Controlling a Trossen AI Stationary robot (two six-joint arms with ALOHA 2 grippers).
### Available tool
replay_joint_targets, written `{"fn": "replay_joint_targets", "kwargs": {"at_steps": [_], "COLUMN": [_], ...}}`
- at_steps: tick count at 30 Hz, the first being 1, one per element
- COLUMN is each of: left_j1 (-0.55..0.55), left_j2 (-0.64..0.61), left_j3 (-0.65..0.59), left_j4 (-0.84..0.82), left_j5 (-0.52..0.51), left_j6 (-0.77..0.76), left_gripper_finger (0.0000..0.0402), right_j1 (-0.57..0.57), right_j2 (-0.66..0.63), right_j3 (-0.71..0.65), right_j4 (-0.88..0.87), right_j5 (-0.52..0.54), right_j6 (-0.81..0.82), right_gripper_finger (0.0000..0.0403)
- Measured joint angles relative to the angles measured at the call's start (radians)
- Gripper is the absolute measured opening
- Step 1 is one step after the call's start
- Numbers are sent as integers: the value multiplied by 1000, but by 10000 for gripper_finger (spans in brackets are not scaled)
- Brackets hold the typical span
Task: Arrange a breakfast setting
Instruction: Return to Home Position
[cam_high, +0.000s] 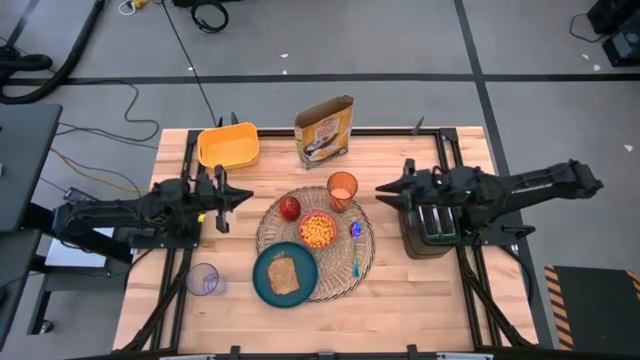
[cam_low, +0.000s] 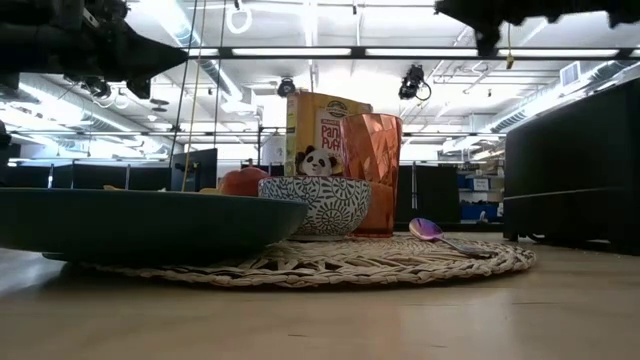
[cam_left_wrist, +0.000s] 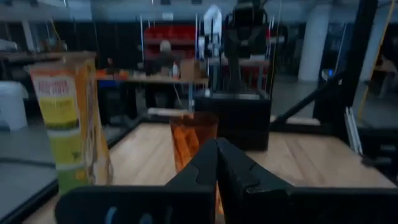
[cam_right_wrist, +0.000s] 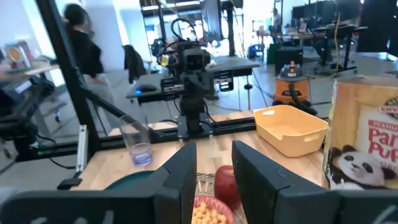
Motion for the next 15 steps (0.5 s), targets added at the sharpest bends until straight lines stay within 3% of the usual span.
{"fn": "replay_joint_targets", "kwargs": {"at_steps": [4, 10, 15], "left_j1": [40, 65, 68], "left_j2": [-26, -73, -131], "left_j3": [63, 80, 65], "left_j4": [-168, -216, -237], "left_j5": [13, 14, 14], "left_j6": [-5, 8, 0], "left_gripper_finger": [8, 8, 8], "right_j1": [20, 27, 6], "right_j2": [-115, -279, -430], "right_j3": [-100, -199, -246], "right_j4": [49, 49, 29], "right_j5": [-1, -4, -56], "right_j6": [2, 11, 26], "right_gripper_finger": [101, 68, 14]}}
